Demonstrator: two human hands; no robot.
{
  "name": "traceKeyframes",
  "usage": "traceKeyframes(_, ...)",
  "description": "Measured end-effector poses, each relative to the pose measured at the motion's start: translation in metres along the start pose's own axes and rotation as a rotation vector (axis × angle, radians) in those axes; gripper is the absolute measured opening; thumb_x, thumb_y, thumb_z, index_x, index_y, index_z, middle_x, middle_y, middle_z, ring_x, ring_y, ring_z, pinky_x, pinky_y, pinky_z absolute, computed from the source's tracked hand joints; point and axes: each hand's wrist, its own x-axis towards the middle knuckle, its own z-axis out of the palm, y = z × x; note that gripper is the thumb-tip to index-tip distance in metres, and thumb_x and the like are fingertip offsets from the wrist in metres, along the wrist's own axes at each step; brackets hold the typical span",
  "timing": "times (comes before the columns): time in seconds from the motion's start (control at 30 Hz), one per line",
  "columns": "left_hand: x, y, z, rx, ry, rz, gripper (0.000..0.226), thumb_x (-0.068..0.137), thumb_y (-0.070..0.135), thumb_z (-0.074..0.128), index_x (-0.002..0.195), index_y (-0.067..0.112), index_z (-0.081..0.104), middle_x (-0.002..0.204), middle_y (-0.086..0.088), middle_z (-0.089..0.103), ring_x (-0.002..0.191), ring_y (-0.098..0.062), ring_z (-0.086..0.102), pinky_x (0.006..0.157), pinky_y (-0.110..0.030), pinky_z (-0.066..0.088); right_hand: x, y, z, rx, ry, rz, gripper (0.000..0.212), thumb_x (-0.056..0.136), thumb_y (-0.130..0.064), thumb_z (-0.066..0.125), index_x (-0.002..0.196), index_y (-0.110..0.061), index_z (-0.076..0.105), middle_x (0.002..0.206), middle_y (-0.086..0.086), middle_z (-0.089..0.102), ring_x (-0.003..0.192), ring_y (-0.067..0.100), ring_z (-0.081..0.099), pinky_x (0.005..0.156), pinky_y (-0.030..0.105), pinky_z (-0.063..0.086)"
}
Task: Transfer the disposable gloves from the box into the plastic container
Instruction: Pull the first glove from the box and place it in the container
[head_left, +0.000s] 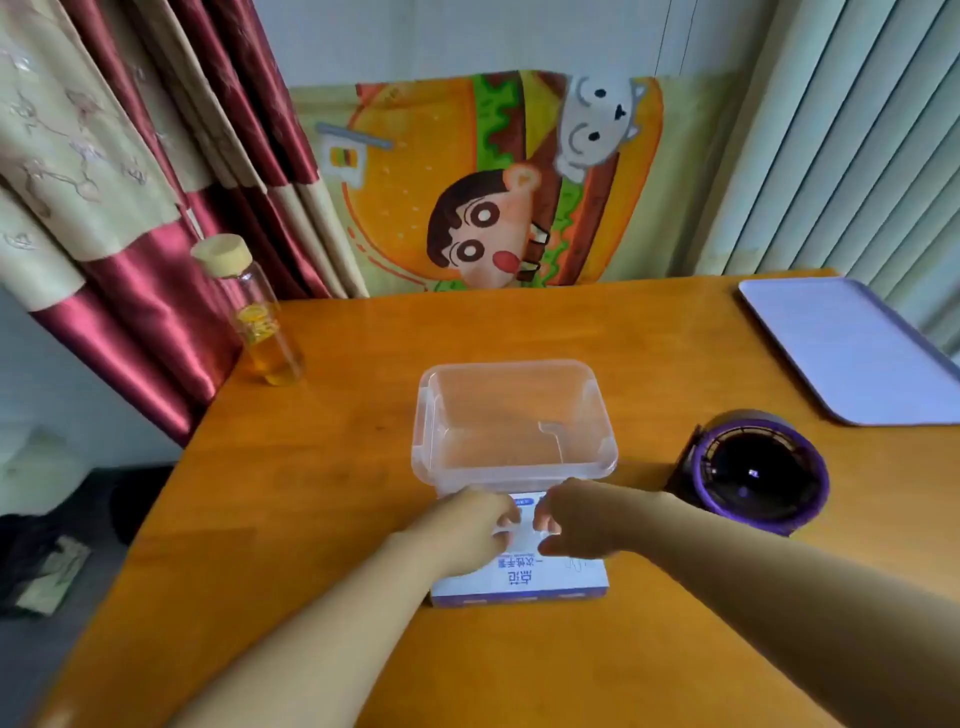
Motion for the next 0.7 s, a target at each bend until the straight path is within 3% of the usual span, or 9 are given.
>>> traceKeyframes(0.1,0.003,-0.007,0.02,0.116,-0.002,0.022,0.038,0.097,0.029,0.051,0.135,0.03,0.048,0.138,0.007,0.049,0.122,-0.017,0.05,0.097,-0.032,0.044,0.013,0.007,0.024,-0.106,0.042,-0.022,0.045,0.099,-0.03,0.046,0.142,-0.017,0.041,0.143,0.006,0.042,0.129,0.023,0.042,0.102,0.034,0.036)
traceKeyframes(0.23,0.006,-0.025,0.051,0.145,0.155,0.124,0.042,0.097,0.034,0.047,0.139,0.03,0.042,0.14,0.013,0.042,0.129,-0.01,0.037,0.107,-0.026,0.031,0.032,0.025,0.066,-0.239,0.241,-0.13,0.036,0.1,-0.025,0.04,0.134,-0.02,0.051,0.141,0.006,0.041,0.125,0.027,0.04,0.099,0.036,0.04)
traceKeyframes(0.33,0.007,-0.042,0.076,0.189,0.305,0.184,0.052,0.093,0.05,0.031,0.139,0.031,0.045,0.14,0.016,0.042,0.13,-0.008,0.033,0.113,-0.023,0.023,0.044,0.042,0.091,-0.219,0.499,-0.207,0.035,0.092,-0.033,0.039,0.102,-0.033,0.072,0.11,-0.002,0.063,0.092,0.02,0.061,0.074,0.027,0.05)
traceKeyframes(0.47,0.011,-0.054,0.093,0.147,0.457,0.242,0.055,0.089,0.051,0.029,0.135,0.032,0.051,0.134,0.021,0.047,0.124,0.0,0.034,0.106,-0.008,0.011,0.059,0.048,0.101,-0.18,0.701,-0.237,0.032,0.084,-0.041,0.041,0.085,-0.043,0.073,0.092,-0.009,0.064,0.073,0.013,0.059,0.057,0.02,0.048)
traceKeyframes(0.53,0.013,-0.055,0.094,0.125,0.518,0.267,0.051,0.087,0.048,0.037,0.129,0.03,0.058,0.128,0.019,0.054,0.118,0.002,0.038,0.103,-0.005,0.015,0.068,0.053,0.105,-0.125,0.693,-0.259,0.029,0.084,-0.043,0.045,0.087,-0.04,0.073,0.093,-0.008,0.063,0.074,0.016,0.057,0.06,0.026,0.051)
traceKeyframes(0.63,0.014,-0.055,0.097,0.127,0.551,0.278,0.052,0.084,0.049,0.039,0.126,0.027,0.06,0.125,0.017,0.058,0.114,0.001,0.04,0.097,-0.003,0.019,0.074,0.051,0.105,-0.066,0.654,-0.234,0.038,0.088,-0.049,0.038,0.097,-0.037,0.073,0.099,-0.01,0.062,0.092,0.021,0.056,0.076,0.035,0.047)
traceKeyframes(0.7,0.013,-0.055,0.098,0.132,0.542,0.262,0.051,0.086,0.05,0.042,0.13,0.028,0.056,0.131,0.016,0.054,0.118,0.0,0.039,0.095,-0.003,0.02,0.069,0.044,0.103,0.005,0.649,-0.171,0.025,0.09,-0.04,0.05,0.098,-0.035,0.074,0.106,-0.01,0.058,0.094,0.017,0.057,0.083,0.034,0.043)
